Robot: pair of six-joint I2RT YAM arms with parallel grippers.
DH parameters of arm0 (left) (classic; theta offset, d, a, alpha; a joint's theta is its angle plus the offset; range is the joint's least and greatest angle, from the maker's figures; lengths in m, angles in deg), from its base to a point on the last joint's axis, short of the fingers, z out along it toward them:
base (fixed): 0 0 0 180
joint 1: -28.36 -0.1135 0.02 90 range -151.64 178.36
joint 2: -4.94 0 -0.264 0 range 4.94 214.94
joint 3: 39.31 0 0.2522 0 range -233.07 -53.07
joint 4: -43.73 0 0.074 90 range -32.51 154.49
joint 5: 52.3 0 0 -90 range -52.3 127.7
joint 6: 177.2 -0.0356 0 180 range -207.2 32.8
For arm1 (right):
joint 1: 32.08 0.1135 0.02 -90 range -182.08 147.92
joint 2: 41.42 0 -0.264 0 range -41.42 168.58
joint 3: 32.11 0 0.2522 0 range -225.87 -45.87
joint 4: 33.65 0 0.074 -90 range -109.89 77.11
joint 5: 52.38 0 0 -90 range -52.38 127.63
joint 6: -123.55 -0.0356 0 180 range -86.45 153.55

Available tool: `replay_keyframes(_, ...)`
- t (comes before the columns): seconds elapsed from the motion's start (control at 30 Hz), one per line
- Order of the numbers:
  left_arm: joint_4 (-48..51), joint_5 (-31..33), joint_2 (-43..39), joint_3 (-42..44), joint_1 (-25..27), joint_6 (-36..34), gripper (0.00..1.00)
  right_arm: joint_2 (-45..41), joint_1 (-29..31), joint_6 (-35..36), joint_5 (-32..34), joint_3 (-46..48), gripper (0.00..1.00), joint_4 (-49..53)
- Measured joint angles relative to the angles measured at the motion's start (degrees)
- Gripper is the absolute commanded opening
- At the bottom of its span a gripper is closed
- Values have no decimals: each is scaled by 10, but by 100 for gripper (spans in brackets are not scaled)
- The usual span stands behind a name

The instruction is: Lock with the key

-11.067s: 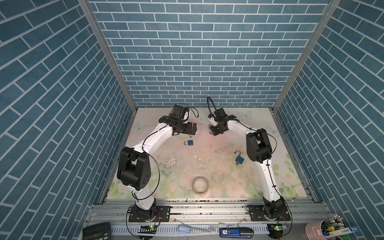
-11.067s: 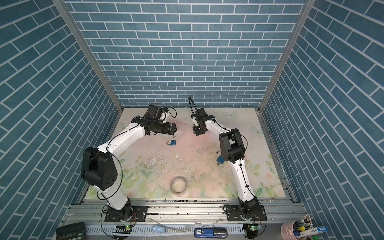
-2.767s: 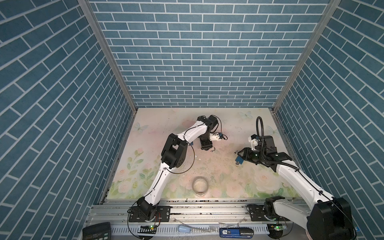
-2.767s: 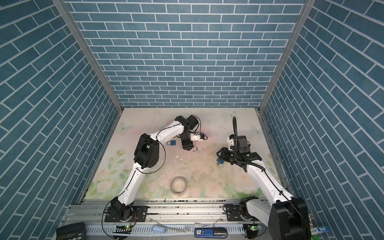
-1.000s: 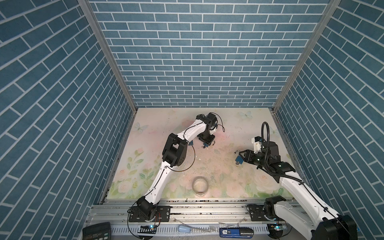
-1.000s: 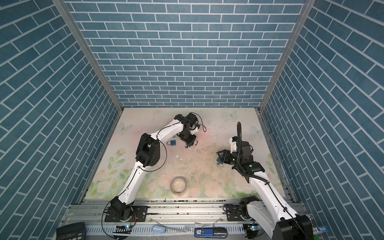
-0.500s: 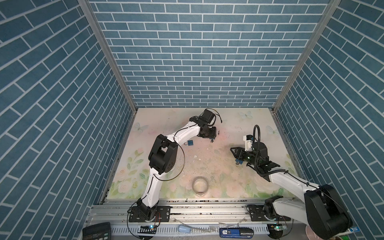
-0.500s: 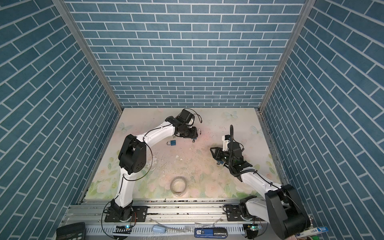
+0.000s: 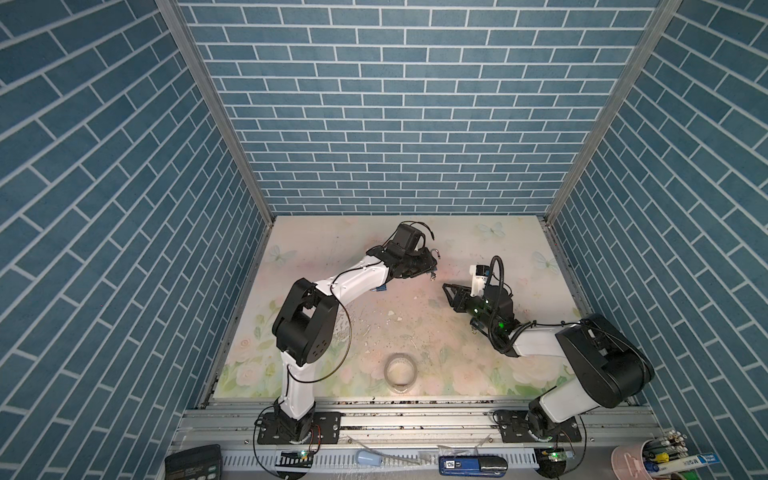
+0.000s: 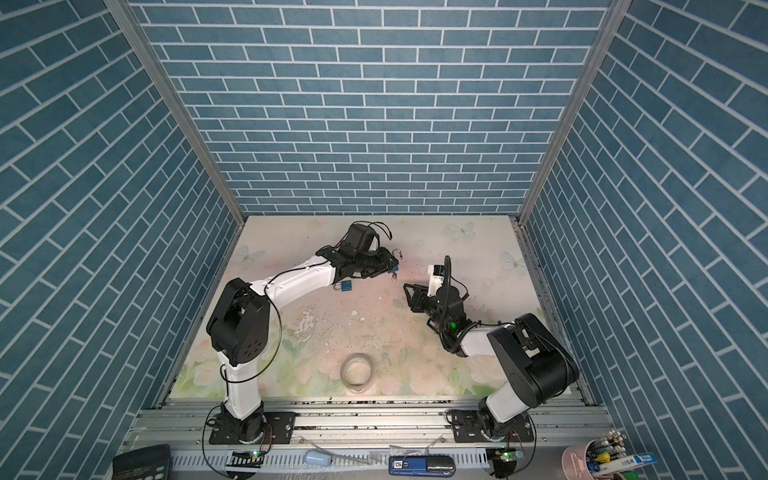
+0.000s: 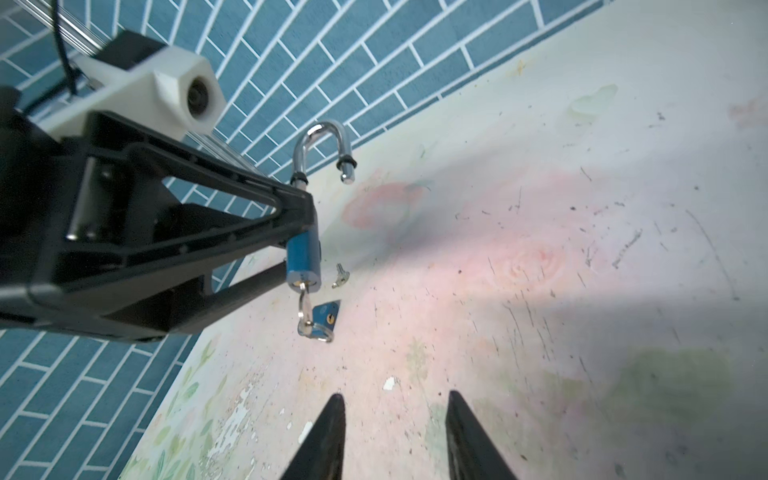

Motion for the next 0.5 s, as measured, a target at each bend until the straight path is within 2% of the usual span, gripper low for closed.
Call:
replay_keyframes(0.17,-29,1,-5,19,1,33,25,1,16,7,8,-5,40,-41)
replay_keyframes(0.5,-65,8,-33,49,7,81,25,9,27,31,21,-50,40,-45)
